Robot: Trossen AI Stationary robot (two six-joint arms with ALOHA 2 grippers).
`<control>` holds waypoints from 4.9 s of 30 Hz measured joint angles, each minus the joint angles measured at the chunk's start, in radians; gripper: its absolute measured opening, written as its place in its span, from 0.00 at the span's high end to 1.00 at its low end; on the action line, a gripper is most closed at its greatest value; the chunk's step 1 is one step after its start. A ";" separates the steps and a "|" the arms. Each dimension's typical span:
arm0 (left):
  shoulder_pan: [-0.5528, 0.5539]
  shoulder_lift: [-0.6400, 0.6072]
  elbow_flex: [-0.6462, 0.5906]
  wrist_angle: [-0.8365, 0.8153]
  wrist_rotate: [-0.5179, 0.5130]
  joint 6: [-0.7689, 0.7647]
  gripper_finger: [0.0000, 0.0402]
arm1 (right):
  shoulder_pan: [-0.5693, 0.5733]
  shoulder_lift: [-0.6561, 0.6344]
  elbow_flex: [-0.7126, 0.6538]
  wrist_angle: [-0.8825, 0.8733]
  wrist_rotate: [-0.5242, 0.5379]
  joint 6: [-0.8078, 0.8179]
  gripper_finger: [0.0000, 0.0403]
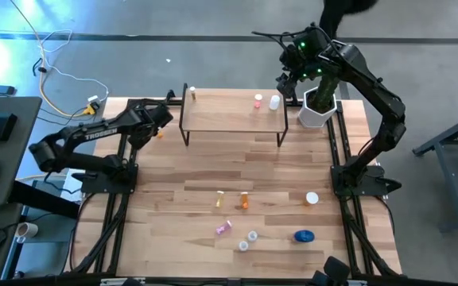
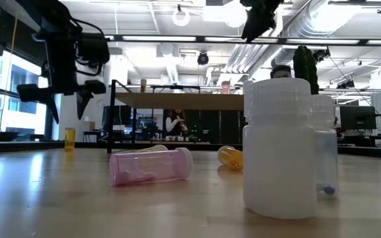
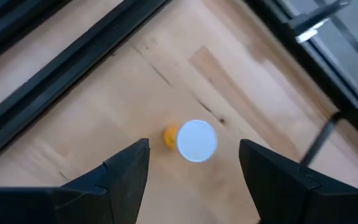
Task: Pick and place medicine bottles onto shelf by color
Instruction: Put the top orange pill bottle on the shelf
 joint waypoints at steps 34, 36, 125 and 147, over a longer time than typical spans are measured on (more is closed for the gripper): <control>0.031 0.180 0.000 0.110 -0.003 0.042 0.46 | -0.001 0.000 0.000 0.046 0.000 -0.019 0.48; 0.031 0.180 0.000 0.110 -0.005 0.072 0.51 | -0.001 0.000 0.000 0.053 0.000 -0.019 0.48; -0.030 0.073 0.735 -0.037 0.274 1.131 0.72 | -0.001 0.001 0.000 0.056 0.011 0.226 0.48; -0.166 0.307 0.735 -0.119 0.193 1.142 0.72 | -0.001 0.001 0.000 0.054 0.011 0.224 0.48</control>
